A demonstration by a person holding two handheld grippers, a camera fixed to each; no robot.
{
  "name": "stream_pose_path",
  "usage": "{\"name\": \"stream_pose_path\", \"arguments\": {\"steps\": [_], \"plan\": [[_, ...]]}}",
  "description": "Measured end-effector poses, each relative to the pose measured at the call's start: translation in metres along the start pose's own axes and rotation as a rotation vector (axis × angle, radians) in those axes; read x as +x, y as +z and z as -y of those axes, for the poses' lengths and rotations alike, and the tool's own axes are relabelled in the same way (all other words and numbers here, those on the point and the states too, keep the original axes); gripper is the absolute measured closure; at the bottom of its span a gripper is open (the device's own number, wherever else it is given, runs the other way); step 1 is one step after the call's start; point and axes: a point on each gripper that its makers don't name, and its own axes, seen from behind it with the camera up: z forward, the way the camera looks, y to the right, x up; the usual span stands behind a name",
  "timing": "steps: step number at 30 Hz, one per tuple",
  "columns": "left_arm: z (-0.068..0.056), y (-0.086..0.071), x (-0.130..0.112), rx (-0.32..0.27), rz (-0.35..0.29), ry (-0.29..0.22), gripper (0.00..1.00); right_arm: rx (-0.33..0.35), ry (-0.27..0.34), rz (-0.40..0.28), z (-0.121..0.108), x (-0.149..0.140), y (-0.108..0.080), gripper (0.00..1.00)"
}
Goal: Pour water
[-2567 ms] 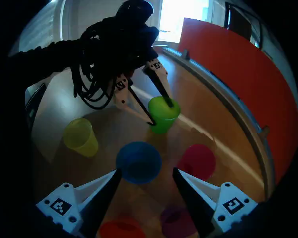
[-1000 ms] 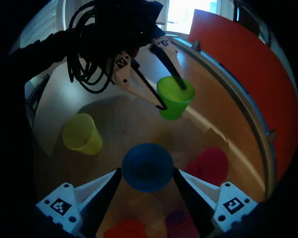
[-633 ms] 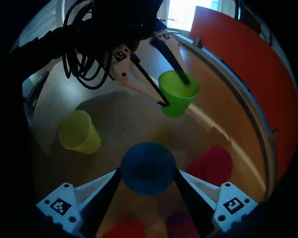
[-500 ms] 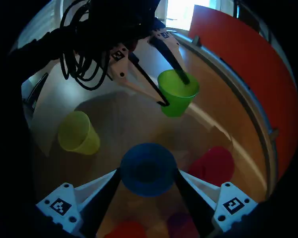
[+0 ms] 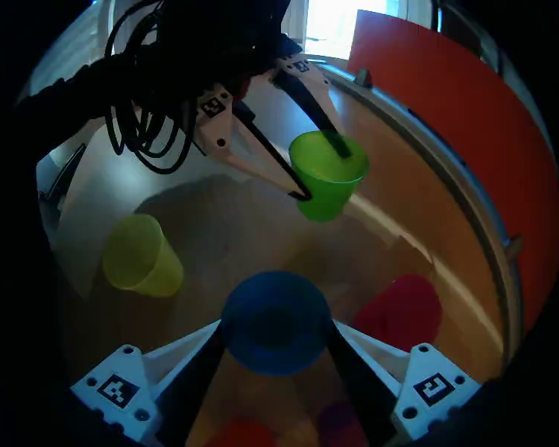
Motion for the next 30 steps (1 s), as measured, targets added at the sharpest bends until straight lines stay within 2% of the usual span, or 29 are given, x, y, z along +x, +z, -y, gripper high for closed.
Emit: {"name": "stream_pose_path", "arguments": {"steps": [21,30], "plan": [[-0.002,-0.002,0.003,0.004,-0.004,0.014,0.14,-0.005,0.033,-0.036,0.003,0.006,-0.005,0.09],[-0.002,-0.006,0.007,0.013,-0.019,0.001,0.14,-0.029,0.043,-0.098,0.001,0.019,-0.018,0.09]]}}
